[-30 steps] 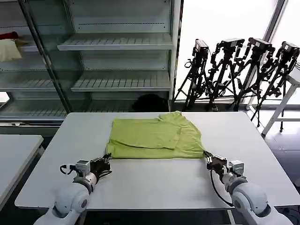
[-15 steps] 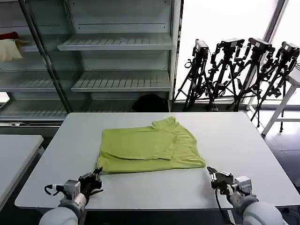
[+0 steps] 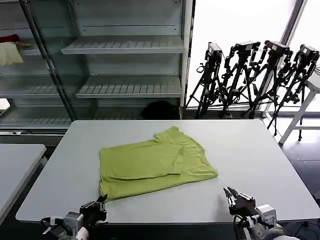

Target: Fold and organize the clothes.

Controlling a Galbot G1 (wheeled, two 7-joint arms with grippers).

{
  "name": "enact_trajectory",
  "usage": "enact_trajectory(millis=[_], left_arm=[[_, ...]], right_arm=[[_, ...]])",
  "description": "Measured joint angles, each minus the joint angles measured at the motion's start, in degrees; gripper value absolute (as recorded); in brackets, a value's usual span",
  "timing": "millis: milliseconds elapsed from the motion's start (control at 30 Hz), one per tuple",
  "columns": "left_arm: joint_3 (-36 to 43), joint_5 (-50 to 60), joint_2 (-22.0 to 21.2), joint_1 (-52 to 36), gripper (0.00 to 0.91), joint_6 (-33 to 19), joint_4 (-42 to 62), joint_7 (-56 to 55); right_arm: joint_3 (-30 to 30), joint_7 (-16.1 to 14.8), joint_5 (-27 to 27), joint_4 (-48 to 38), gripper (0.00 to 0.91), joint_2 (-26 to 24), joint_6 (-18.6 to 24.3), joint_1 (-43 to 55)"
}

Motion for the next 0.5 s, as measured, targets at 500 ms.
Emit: enact_trajectory(millis=[500], left_arm=[[1.1,1.7,-0.6,-1.0,0.000,-0.2,-0.3,0.0]], right_arm=[[-9.0,-10.8,-1.2,-16.7,0.705,4.4,1.8,17.1]])
